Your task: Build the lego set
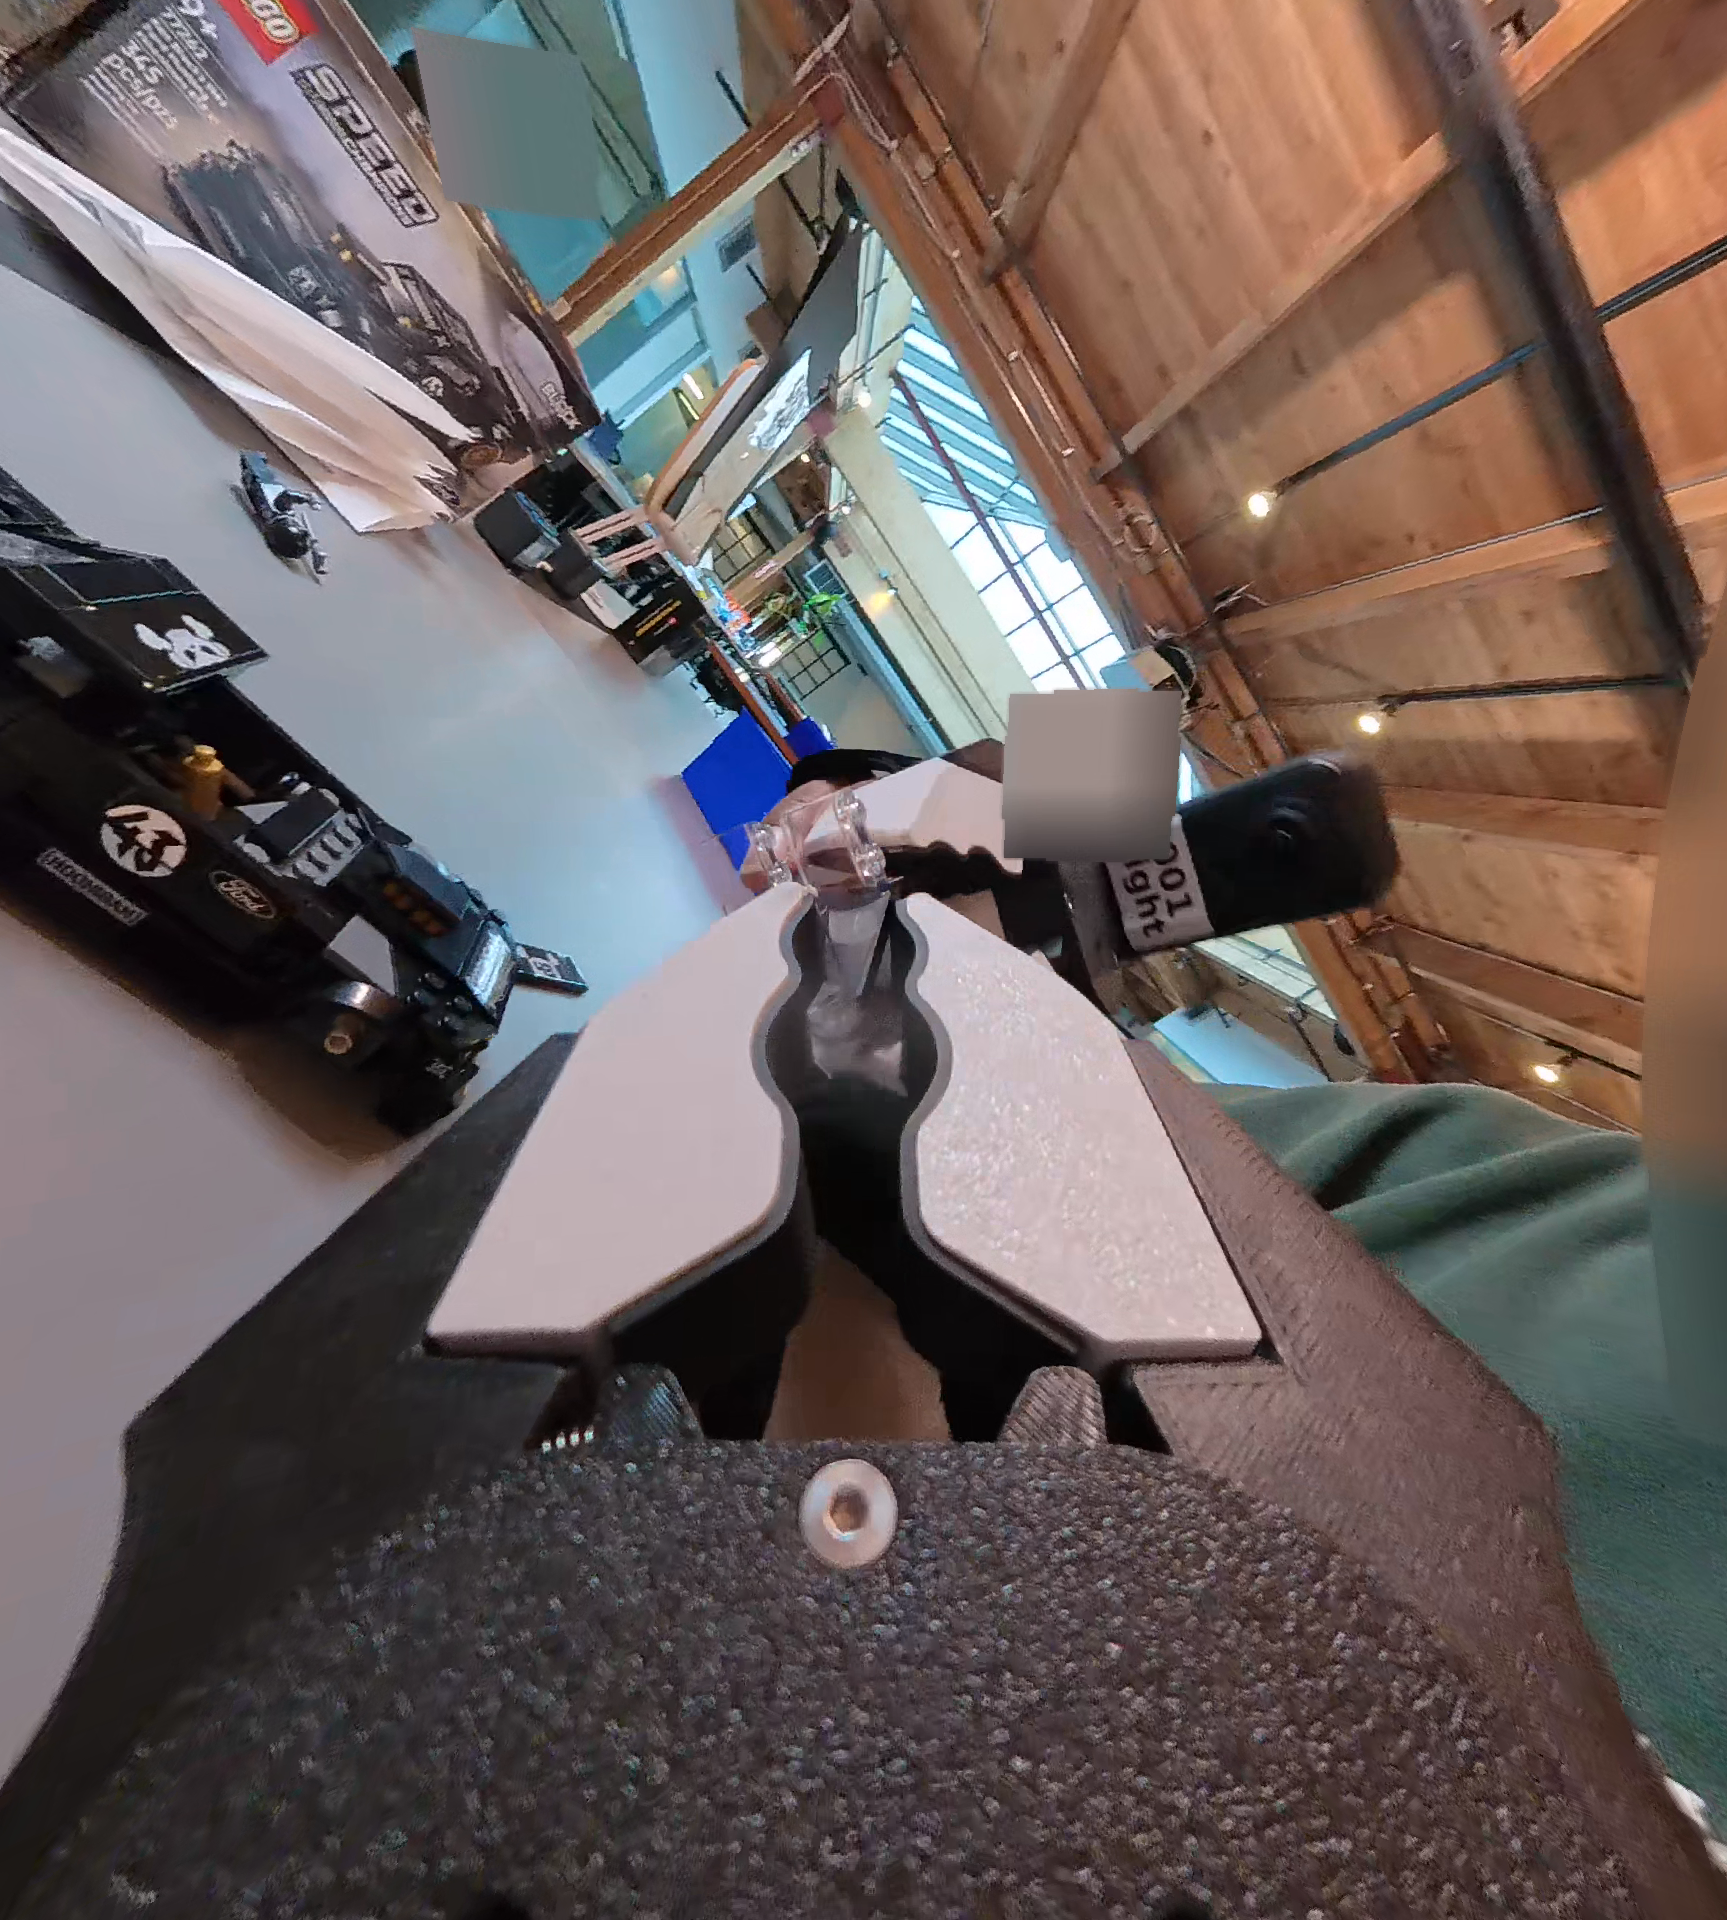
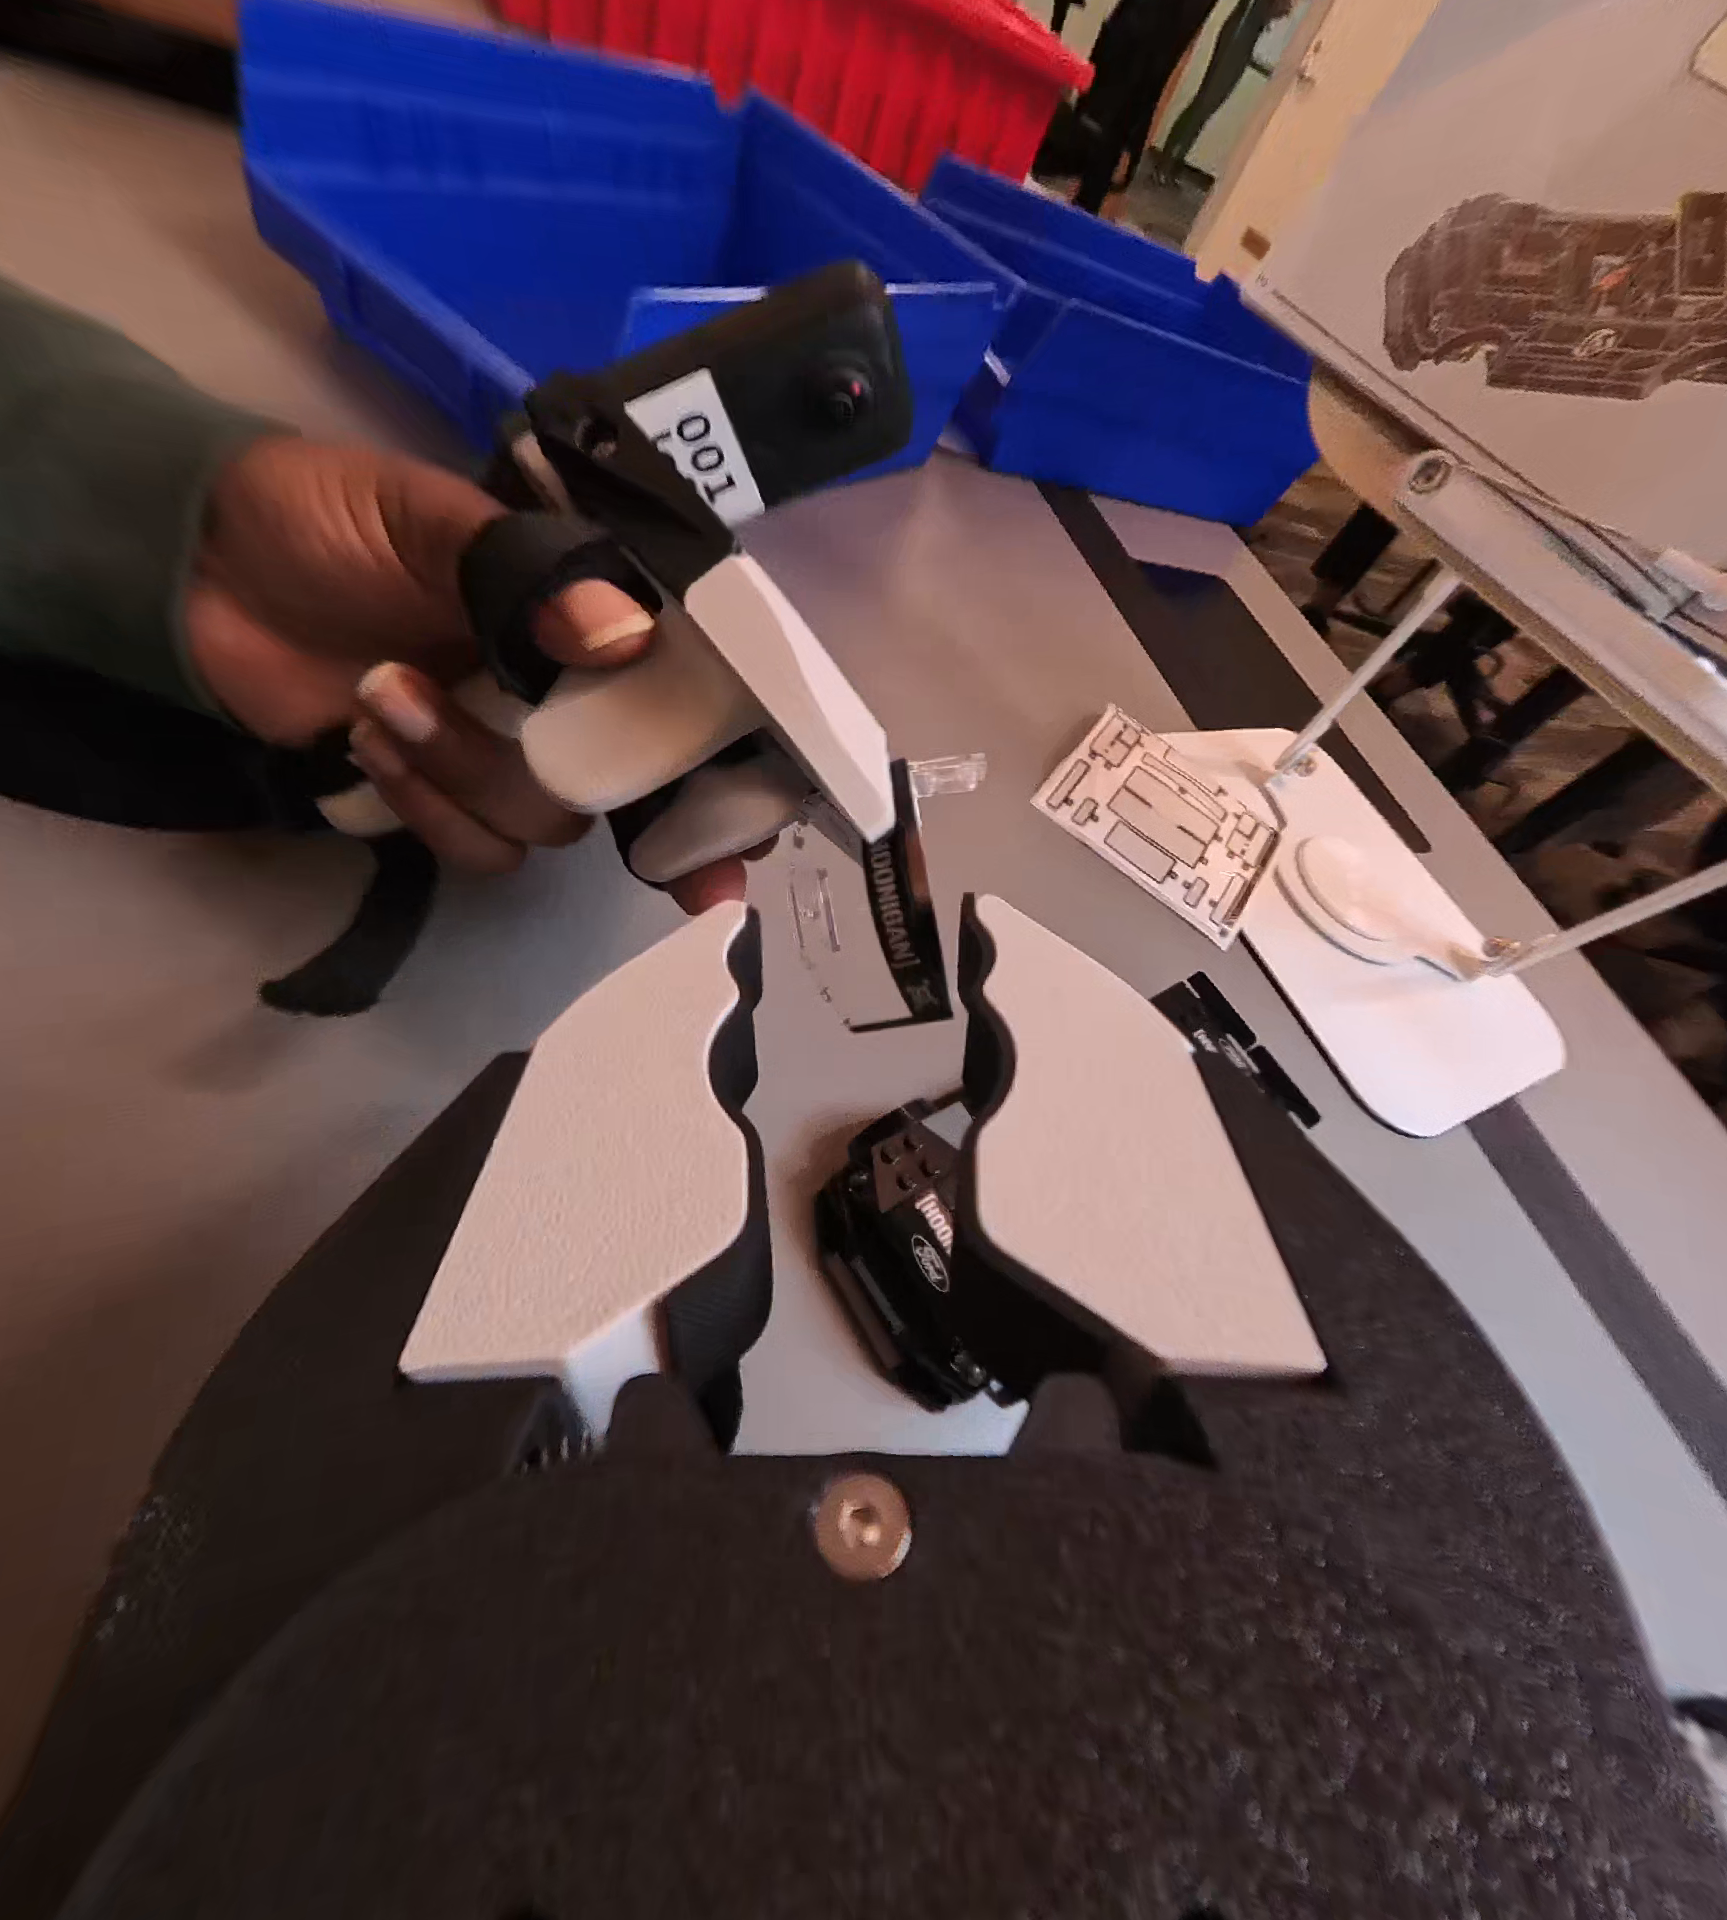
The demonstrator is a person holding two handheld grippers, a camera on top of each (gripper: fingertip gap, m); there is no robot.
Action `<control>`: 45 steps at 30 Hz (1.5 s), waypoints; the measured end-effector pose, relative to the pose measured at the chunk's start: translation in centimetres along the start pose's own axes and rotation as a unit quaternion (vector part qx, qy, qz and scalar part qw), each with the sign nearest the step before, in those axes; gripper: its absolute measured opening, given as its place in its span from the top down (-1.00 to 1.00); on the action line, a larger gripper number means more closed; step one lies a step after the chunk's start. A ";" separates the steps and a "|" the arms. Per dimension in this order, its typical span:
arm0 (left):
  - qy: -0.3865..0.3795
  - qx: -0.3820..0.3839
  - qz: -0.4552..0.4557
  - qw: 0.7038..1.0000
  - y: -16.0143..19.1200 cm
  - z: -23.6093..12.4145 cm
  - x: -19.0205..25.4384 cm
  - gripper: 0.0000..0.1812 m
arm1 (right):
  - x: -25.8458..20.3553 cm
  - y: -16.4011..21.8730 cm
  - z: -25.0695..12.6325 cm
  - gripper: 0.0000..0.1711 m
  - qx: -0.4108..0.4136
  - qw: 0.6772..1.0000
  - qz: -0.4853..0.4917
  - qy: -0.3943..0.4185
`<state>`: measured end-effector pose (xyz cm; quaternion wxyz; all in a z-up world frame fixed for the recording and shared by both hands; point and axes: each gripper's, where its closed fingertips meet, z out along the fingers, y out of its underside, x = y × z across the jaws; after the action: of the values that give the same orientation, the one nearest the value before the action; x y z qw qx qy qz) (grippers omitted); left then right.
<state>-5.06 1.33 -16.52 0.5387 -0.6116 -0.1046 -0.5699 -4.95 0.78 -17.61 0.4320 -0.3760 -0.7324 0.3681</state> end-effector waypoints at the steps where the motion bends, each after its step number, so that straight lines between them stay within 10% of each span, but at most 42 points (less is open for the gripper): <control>1: -0.004 0.002 0.000 1.000 0.0 0.0 -0.1 0.86 | 0.0 0.2 0.3 0.57 -0.008 1.000 -0.017 0.012; 9: -0.007 0.032 -0.041 0.999 -0.4 -0.2 -0.5 0.86 | 0.3 1.1 1.3 0.66 -0.069 0.980 -0.155 0.103; 19: -0.116 -0.001 0.049 0.992 -1.0 -1.5 -3.1 0.68 | 3.9 4.9 -1.7 0.66 -0.108 0.988 -0.083 0.068; 24: -0.303 -0.127 0.204 0.922 -1.4 -2.9 -8.9 0.57 | 8.8 9.9 -3.0 0.66 -0.133 0.988 -0.028 0.068; 31: -0.367 -0.212 0.249 0.871 -0.8 -0.9 -12.5 0.33 | 11.2 11.7 -3.7 0.66 -0.132 0.986 -0.002 0.098; 45: -0.355 -0.228 0.215 0.881 -1.0 1.0 -13.4 0.62 | 11.9 11.8 -4.9 0.66 -0.117 0.984 0.021 0.131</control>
<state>-9.57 9.02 -26.61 0.4208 -0.8862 -0.0217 -0.1926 -1.82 17.43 -21.80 0.4696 -0.4845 -0.6991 0.2368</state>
